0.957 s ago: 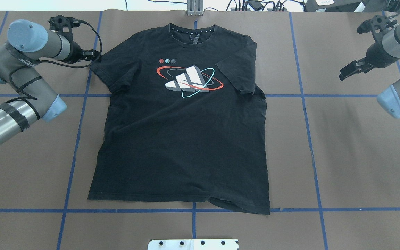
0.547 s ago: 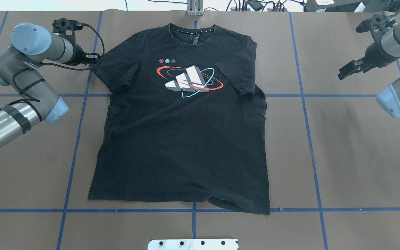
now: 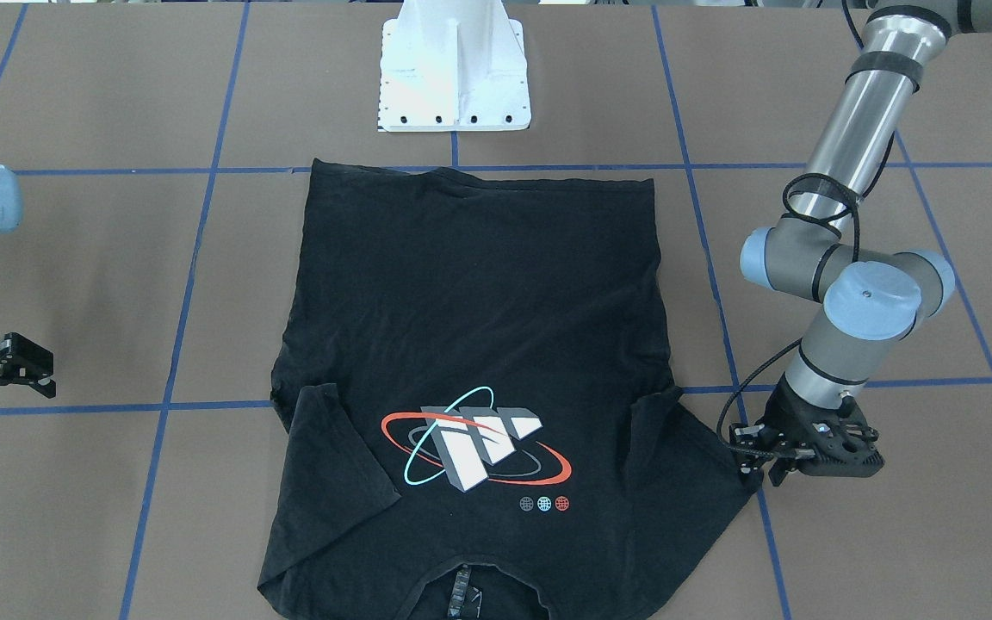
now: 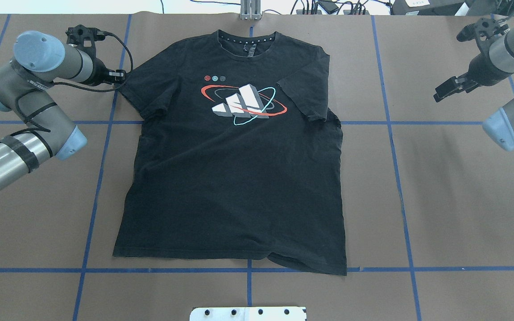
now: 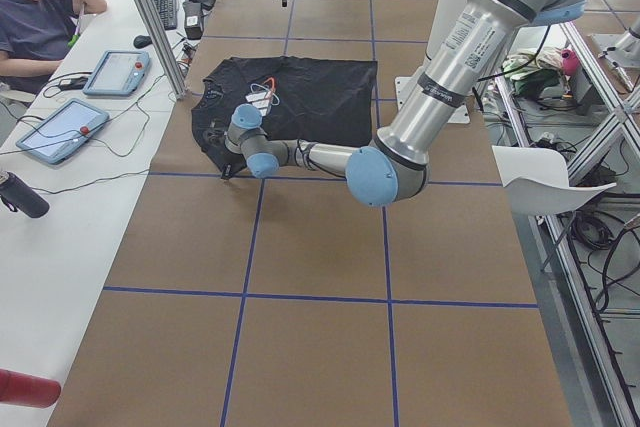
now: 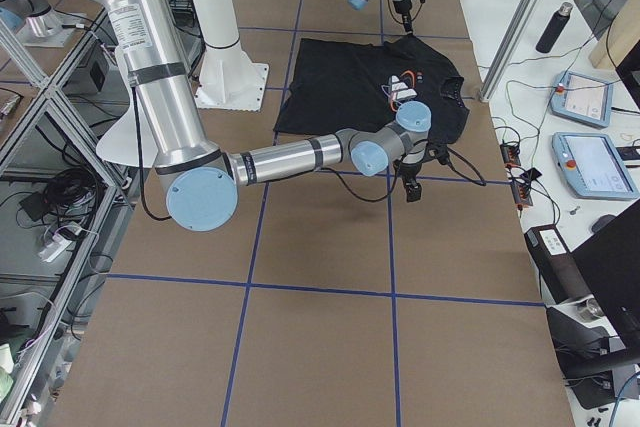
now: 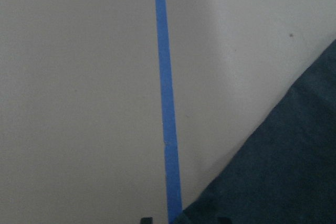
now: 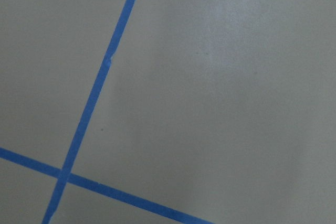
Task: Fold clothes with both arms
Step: 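Raise the right gripper away while the left gripper moves toward the shirt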
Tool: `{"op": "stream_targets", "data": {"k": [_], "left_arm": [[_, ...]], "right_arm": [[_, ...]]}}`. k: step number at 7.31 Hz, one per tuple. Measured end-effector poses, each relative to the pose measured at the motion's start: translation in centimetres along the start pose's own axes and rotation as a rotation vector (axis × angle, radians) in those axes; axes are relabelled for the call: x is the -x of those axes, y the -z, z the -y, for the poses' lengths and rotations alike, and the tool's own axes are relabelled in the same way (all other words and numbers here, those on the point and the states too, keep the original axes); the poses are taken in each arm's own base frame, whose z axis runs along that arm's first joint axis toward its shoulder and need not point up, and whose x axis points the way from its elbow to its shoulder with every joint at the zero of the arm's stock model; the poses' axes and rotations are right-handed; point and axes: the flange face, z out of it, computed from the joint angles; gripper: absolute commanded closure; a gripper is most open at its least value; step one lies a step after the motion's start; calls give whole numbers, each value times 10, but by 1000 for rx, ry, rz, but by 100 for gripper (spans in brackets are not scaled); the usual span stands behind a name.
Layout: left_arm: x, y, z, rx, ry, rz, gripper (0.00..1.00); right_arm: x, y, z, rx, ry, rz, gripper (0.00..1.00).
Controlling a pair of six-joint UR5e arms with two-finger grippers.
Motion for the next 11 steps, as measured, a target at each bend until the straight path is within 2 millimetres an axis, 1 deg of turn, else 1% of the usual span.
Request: {"op": "stream_targets", "data": {"k": [1,2,3,4,7,9,10,11], "left_arm": [[1,-1,-1,1,0,1,64],[1,-1,-2,2,0,2,69],[2,-1,-2,3,0,2,87],[2,-1,-2,4,1,2,100],[-1,3,0,-3,8,-7,100],[-5,11,9,-13,16,-17,100],[-11,17,18,-14,30,-24,100],[-30,24,31,-3,56,-29,100]], "right_arm": [[0,0,0,0,1,0,0],[1,0,0,0,2,1,0],[1,0,0,0,2,1,0],[1,0,0,0,3,2,0],[2,0,1,-2,2,2,0],[4,1,3,-4,2,3,0],[4,2,4,-5,3,3,0],[5,2,4,-5,3,4,0]]}}
